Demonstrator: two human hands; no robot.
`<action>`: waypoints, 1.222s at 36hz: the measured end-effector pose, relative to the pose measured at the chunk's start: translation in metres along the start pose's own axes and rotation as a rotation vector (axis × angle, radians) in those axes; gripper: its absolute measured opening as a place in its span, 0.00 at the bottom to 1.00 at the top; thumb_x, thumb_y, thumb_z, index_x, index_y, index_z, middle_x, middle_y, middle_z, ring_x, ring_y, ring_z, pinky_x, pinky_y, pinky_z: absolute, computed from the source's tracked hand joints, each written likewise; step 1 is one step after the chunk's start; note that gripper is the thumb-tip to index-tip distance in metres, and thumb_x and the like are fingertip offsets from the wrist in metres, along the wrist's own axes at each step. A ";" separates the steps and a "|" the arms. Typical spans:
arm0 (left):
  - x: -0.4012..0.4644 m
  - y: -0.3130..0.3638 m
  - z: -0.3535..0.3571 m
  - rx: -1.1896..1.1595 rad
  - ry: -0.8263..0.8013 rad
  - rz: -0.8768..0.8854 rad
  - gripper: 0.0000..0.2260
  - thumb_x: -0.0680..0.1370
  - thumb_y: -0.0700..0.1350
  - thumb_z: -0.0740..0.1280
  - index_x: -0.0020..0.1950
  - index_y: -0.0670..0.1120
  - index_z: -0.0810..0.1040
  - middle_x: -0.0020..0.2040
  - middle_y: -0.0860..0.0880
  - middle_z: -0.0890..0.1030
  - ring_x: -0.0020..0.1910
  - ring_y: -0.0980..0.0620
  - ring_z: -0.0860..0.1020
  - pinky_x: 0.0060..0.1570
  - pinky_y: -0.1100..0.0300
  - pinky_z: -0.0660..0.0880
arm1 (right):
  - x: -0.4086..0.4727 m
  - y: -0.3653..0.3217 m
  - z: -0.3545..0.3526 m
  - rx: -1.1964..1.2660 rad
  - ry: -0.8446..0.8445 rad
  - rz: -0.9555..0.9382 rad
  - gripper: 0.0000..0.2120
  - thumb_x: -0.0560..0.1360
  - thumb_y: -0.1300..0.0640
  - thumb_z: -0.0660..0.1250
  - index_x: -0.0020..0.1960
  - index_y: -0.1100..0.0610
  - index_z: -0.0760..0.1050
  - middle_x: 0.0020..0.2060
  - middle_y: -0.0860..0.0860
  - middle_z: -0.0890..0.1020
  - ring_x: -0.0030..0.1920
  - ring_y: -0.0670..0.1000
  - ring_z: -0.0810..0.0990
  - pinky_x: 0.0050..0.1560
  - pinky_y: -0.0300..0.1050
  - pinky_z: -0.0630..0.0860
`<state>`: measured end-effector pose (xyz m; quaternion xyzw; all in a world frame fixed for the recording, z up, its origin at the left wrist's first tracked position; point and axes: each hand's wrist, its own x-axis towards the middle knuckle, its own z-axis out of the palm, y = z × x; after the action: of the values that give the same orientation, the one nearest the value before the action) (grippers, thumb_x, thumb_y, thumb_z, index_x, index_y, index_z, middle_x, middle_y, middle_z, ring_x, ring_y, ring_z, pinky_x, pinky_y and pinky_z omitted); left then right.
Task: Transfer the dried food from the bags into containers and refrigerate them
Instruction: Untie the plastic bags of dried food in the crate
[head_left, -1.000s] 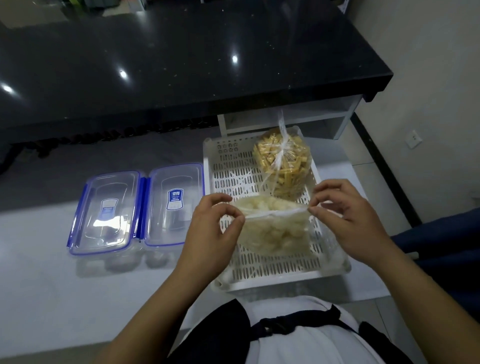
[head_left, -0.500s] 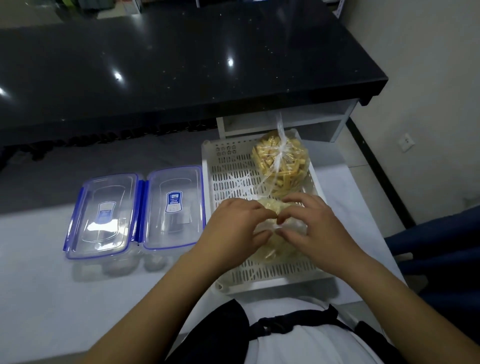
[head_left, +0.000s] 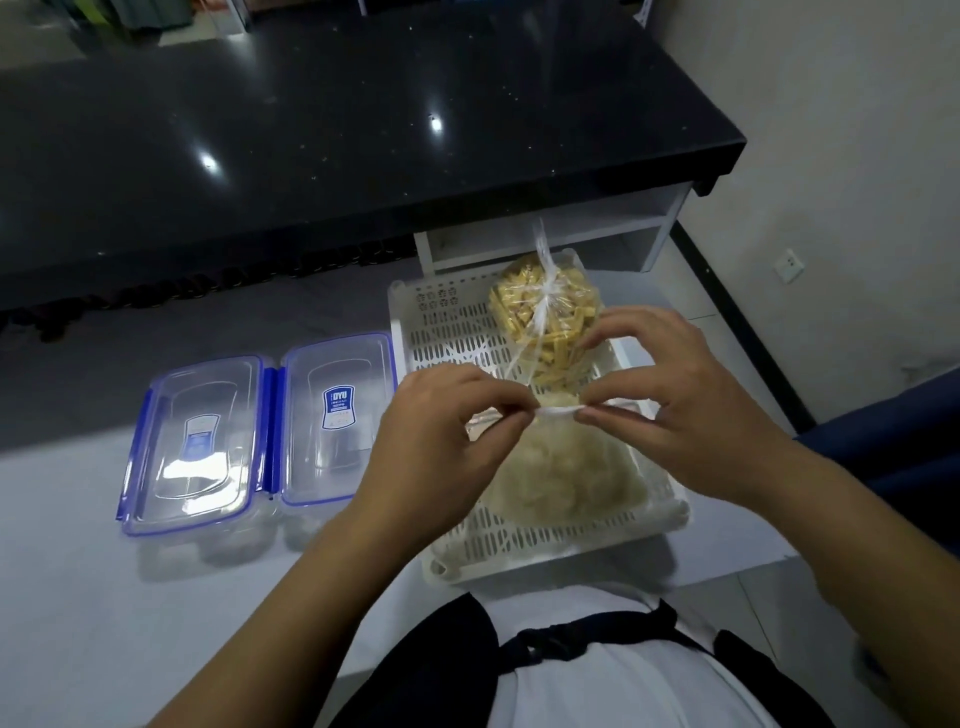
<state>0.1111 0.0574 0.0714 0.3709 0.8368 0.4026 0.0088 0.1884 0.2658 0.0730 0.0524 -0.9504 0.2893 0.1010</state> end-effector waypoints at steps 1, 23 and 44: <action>-0.001 0.001 -0.001 -0.003 0.021 -0.005 0.04 0.75 0.46 0.72 0.47 0.50 0.86 0.42 0.58 0.83 0.44 0.59 0.79 0.51 0.49 0.77 | 0.001 -0.001 -0.003 -0.003 -0.010 -0.006 0.12 0.73 0.47 0.68 0.44 0.54 0.86 0.59 0.54 0.79 0.67 0.56 0.71 0.65 0.56 0.66; -0.027 -0.013 -0.006 -0.317 0.245 -0.374 0.03 0.76 0.44 0.73 0.46 0.53 0.83 0.44 0.57 0.85 0.49 0.56 0.83 0.54 0.62 0.77 | -0.016 0.024 -0.011 0.188 0.004 0.177 0.11 0.73 0.44 0.65 0.43 0.51 0.79 0.56 0.46 0.75 0.62 0.40 0.72 0.60 0.30 0.66; -0.041 -0.015 0.009 -0.227 -0.087 -0.295 0.10 0.75 0.39 0.71 0.42 0.51 0.73 0.48 0.54 0.78 0.54 0.53 0.76 0.56 0.68 0.71 | -0.028 0.005 0.012 0.486 -0.019 0.252 0.12 0.72 0.63 0.74 0.35 0.51 0.76 0.53 0.43 0.78 0.59 0.45 0.77 0.54 0.29 0.72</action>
<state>0.1341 0.0318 0.0431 0.2580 0.8300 0.4725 0.1456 0.2127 0.2648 0.0546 -0.0409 -0.8530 0.5187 0.0399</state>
